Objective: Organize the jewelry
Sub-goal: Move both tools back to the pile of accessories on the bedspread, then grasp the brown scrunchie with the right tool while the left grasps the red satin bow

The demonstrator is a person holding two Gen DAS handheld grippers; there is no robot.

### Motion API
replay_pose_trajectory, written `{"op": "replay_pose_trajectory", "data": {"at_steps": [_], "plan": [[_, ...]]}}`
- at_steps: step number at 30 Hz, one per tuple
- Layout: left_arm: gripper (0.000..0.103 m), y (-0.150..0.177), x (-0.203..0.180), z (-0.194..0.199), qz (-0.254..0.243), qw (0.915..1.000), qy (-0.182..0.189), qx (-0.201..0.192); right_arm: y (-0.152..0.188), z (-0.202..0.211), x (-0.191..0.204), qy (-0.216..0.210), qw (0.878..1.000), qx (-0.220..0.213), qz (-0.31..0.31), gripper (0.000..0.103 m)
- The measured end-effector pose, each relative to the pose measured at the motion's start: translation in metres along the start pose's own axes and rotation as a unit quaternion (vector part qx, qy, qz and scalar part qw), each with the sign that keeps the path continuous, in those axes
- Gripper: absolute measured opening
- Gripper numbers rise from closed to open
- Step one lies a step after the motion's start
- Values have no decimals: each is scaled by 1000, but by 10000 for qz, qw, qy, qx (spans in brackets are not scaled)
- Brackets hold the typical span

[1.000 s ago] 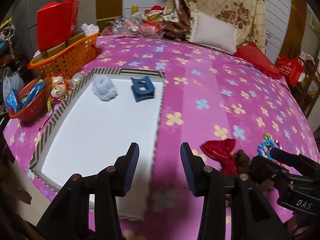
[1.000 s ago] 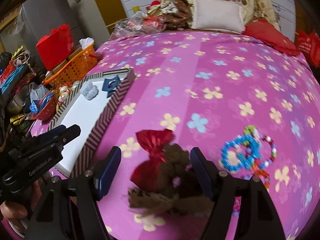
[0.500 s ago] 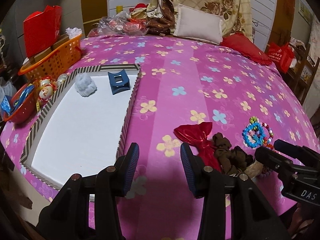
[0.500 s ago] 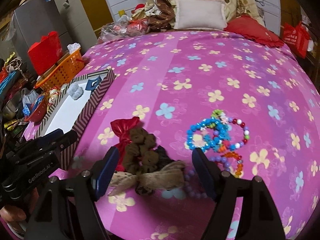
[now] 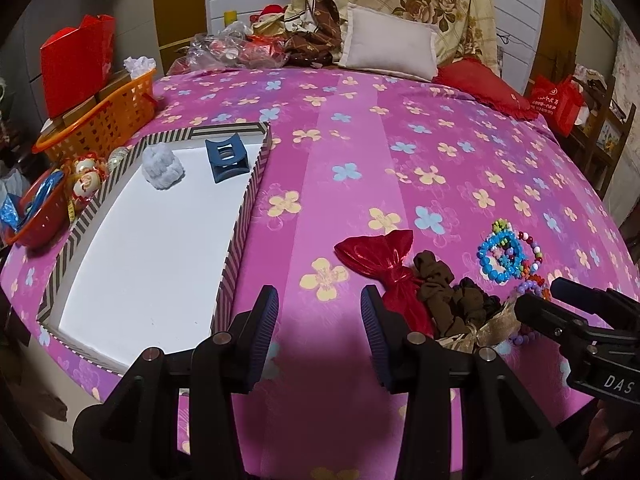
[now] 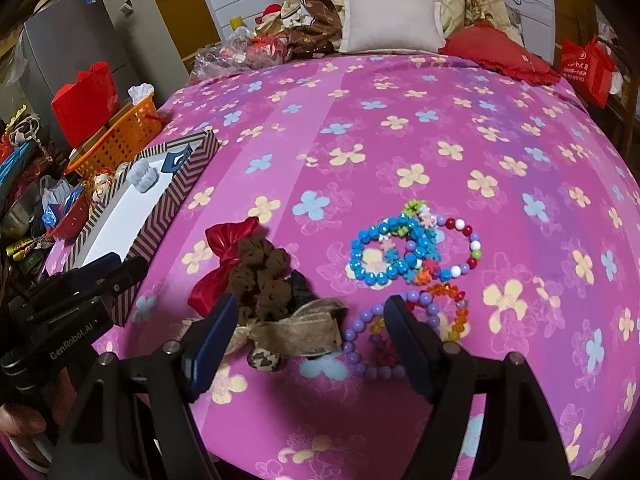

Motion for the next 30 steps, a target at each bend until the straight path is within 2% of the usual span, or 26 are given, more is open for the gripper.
{"op": "replay_pose_trajectory", "data": {"at_steps": [6,14,19,27,30], "plan": [[36,3,3,-3,83,9998,138,87,5,0,-3,24,10000,35,57,78],[36,6,15,-16,541,9944,802,436,11,2,-21,82,9999,69,42,78],[36,3,8,-23,555,9934,858,517,10,6,-22,4,9998,37,175,78],[36,6,14,-33,637,9922,814,695,13,-6,14,-451,9957,221,780,78],[36,5,19,-34,705,9920,789,693,14,-15,27,-438,9936,269,1004,76]]}}
Point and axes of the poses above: each gripper's, at about its wrist camera, not at the fingertips, and z roughly against the way its jaws point, x to its left, y to its underside, the point moved 1 cm from there along -z, roughly the way its jaws point, and after that the axes turned 3 degrees about -z, right-handed, at the moved point
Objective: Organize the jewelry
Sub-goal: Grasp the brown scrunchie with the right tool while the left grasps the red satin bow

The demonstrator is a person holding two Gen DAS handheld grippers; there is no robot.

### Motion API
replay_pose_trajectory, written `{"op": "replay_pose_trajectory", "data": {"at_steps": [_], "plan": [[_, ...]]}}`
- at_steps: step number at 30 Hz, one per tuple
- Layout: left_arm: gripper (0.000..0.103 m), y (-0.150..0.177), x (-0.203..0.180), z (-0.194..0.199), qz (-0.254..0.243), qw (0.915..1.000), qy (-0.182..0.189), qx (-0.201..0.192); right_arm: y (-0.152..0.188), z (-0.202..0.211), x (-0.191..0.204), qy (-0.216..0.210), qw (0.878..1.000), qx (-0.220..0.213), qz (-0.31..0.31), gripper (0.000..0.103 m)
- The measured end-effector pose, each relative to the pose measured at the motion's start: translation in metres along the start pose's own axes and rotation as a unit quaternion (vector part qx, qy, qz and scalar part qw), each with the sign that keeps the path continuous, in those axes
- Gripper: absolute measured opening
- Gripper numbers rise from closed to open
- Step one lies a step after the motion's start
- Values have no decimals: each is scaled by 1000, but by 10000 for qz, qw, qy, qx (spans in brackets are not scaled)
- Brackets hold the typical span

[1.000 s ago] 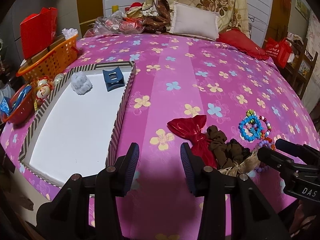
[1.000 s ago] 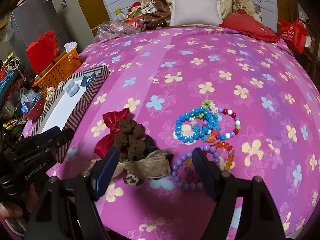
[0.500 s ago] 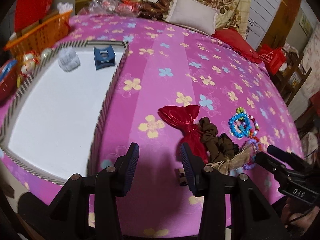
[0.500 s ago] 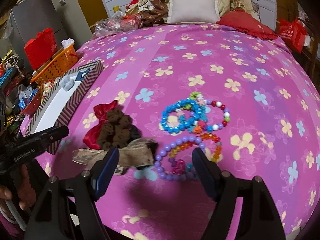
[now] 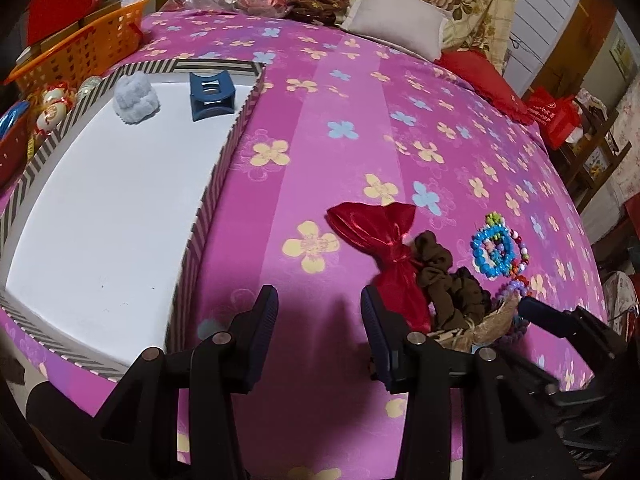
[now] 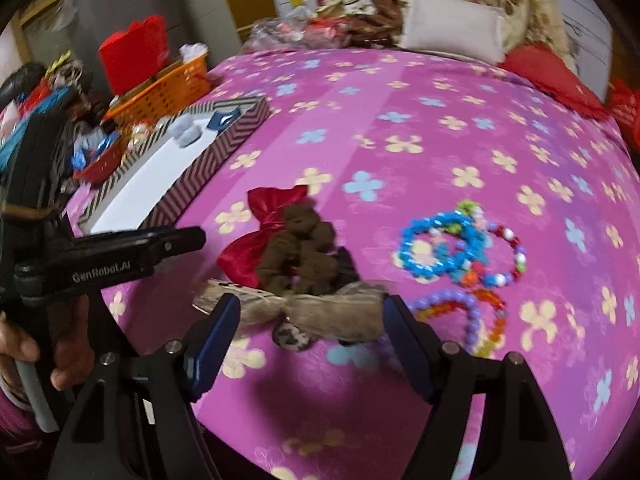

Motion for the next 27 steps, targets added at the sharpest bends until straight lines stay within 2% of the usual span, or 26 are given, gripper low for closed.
{"op": "replay_pose_trajectory", "data": {"at_steps": [3,8,10,11,12,17,20,22,23,24,26,27], "plan": [[36,-1,2,0,3,10000,-26,-15,-6,-13,6,52,10000,52,-4,67],[36,-3,3,-4,28,10000,-36,16,-11,-34,7,4,9997,249,11,65],[36,-5,3,-7,44,10000,-3,54,-9,-41,7,140,9994,316,101,54],[36,-6,3,-8,42,10000,19,69,-7,-41,7,198,9993,280,163,38],[36,-6,2,-8,38,10000,36,74,-7,-38,6,168,9994,223,186,31],[36,-7,-9,-15,24,9993,329,156,-7,-22,-5,59,9999,35,98,21],[37,-8,-19,-19,-9,9982,564,220,-7,-19,-16,143,9999,29,7,20],[37,-7,-26,-22,-112,9981,547,247,-7,-17,-23,57,9999,17,-109,21],[37,-7,-29,-24,-161,9981,527,271,-8,-15,-27,-45,9998,24,-216,25],[37,-6,-33,-27,-209,9979,522,311,-8,-13,-32,-144,9992,26,-367,37],[37,-4,-38,-33,-290,9974,531,392,-9,-7,-42,-148,9982,-45,-586,49],[37,-3,-40,-37,-333,9973,497,420,-11,-1,-47,-115,9977,-129,-660,49]]}}
Point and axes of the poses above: each gripper's, at about its wrist camera, not at the fingertips, and z roughly against the way its jaws point, x to its left, y to its underside, the point moved 1 cm from there along -z, roughly the way its jaws point, and after that the axes turned 3 degrees about -z, right-handed, at the moved point
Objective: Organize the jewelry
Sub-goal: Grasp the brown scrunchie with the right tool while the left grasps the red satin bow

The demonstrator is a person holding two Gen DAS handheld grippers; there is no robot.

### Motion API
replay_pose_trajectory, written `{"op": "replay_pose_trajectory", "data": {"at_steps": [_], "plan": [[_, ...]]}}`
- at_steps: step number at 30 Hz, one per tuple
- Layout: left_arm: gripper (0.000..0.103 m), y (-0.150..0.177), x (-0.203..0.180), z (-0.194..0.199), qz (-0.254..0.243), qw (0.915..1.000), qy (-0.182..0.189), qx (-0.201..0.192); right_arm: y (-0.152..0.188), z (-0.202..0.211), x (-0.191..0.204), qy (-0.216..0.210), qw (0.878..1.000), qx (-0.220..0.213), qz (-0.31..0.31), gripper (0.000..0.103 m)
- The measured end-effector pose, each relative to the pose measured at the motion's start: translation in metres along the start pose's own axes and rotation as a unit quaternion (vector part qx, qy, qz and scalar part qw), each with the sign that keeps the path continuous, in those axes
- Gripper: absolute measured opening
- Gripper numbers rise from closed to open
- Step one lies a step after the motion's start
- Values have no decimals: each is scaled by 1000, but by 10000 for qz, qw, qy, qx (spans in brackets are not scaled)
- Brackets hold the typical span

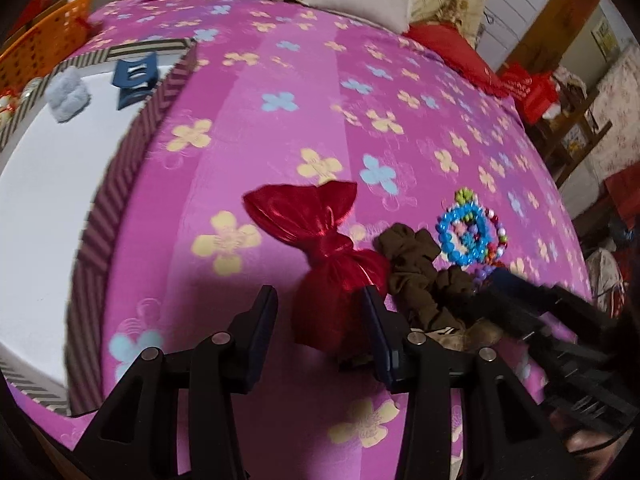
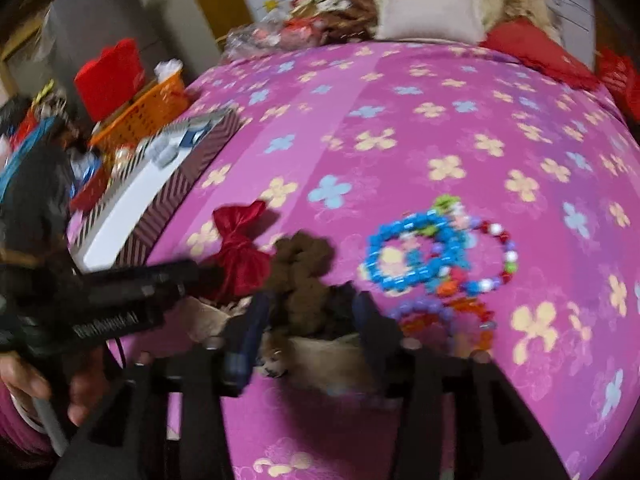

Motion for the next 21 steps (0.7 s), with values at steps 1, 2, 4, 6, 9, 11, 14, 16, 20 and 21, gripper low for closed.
{"op": "replay_pose_trajectory", "data": {"at_steps": [1,2,4,6,9,11,14,16,20,21], "plan": [[37,0,-1,-2,-9,10000,-28,15,-2,3,-3,12,10000,-44,-40,49],[37,0,-2,-2,-22,9999,-60,-86,-4,7,-6,8,9999,-73,-69,49],[36,-2,-1,-4,6,9999,-47,-117,-7,12,-7,-17,9999,-119,-61,49],[19,-4,1,-5,22,9999,-1,-143,-9,15,-6,-21,9999,-140,36,49],[7,-5,2,-6,-69,9998,117,-157,-9,12,1,-65,9998,-132,140,49],[4,-5,2,-3,-187,9995,-102,-235,-7,9,7,-98,9996,-73,240,49],[2,-4,14,5,-122,9993,-208,-273,-4,-2,23,-95,9984,42,548,49],[2,-4,19,9,-100,9992,-233,-296,-3,-12,32,-38,9971,146,744,49],[2,-2,24,14,-80,9990,-277,-354,-5,-40,46,301,9923,435,1117,49],[2,-2,25,15,-74,9990,-271,-353,-5,-45,47,339,9916,497,1148,49]]}}
Point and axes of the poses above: each gripper's, at about its wrist camera, not at the fingertips, and z roughly against the way its jaws point, x to its left, y to its underside, the point moved 1 cm from there along -z, roughly the way its jaws point, and after that the axes turned 3 degrees about -z, right-handed, at the moved point
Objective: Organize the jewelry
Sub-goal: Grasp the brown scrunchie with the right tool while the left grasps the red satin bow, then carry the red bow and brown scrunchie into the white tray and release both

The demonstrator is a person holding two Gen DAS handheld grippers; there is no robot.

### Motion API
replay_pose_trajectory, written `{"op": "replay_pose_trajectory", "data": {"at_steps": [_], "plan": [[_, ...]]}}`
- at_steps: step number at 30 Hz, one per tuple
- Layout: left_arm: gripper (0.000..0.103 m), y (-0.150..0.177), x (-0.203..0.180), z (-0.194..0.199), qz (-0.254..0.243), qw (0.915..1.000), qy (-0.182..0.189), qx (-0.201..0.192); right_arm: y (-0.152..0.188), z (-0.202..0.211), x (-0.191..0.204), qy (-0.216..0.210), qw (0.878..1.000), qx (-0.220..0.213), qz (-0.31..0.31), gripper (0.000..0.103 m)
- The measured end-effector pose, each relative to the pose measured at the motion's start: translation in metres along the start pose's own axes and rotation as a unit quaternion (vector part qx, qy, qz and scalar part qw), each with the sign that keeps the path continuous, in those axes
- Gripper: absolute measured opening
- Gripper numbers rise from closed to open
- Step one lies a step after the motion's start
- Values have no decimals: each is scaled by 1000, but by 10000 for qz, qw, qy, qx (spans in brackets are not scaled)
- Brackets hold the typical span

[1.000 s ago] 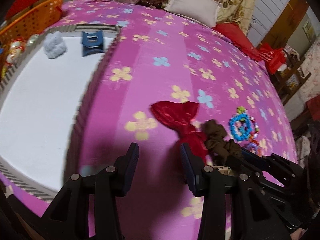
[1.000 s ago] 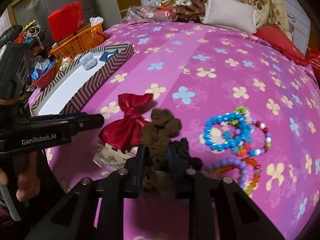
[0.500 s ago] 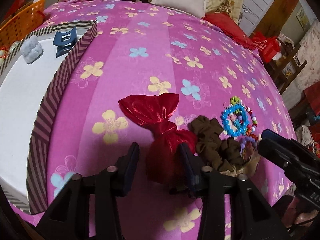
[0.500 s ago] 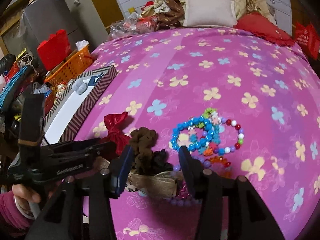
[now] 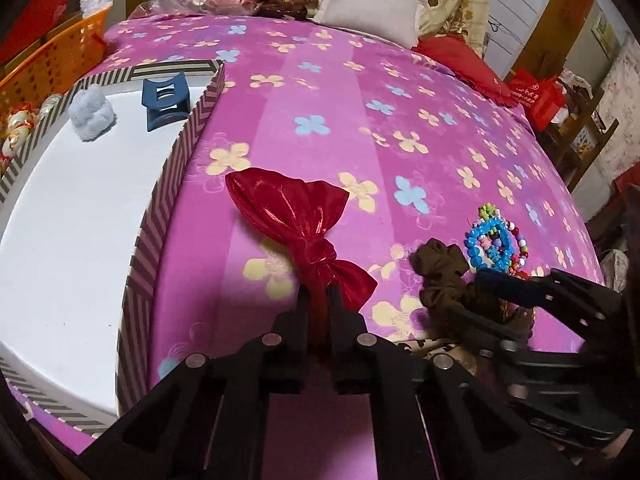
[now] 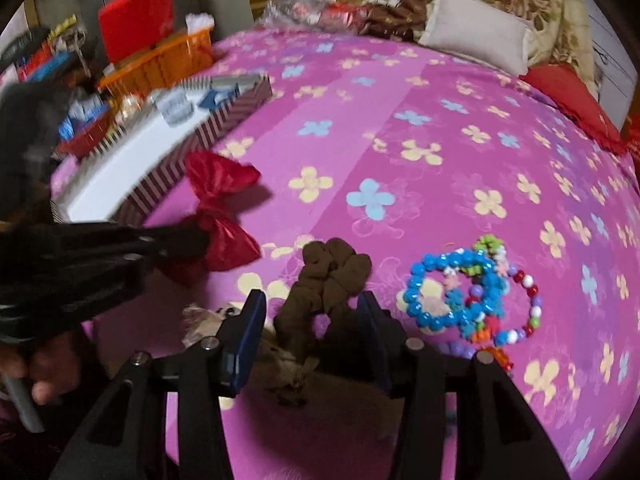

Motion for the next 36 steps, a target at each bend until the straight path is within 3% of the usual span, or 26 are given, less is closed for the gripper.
{"op": "replay_pose_trajectory", "data": {"at_steps": [2,5,8,14,23,36], "plan": [[2,0,1,0,3,10000,-27,3,-2,-10,2,25,9999,111,73,49],[2,1,0,-1,6,10000,-32,1,-2,-18,1,84,9998,112,111,26],[1,-1,-1,6,-25,9999,-25,-98,-3,-13,-3,-188,9997,121,-64,21],[1,-12,-4,40,-137,9988,59,-459,-20,33,-16,-977,9921,-395,-677,20],[1,-22,13,77,-140,9965,-47,-820,-48,66,12,-1114,9887,-820,-572,21],[1,-33,102,96,263,9928,-703,-932,-111,34,88,-1593,9835,-798,-324,21]]}}
Point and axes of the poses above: each gripper's, at about its wrist camera, not at the fingertips, and z roughly against the way its jaws point, x to its left, y to its underside, the point moved 1 cm from there along -z, roughly the way its jaws point, and after that the axes turned 3 degrees about -z, right-handed, at the moved point
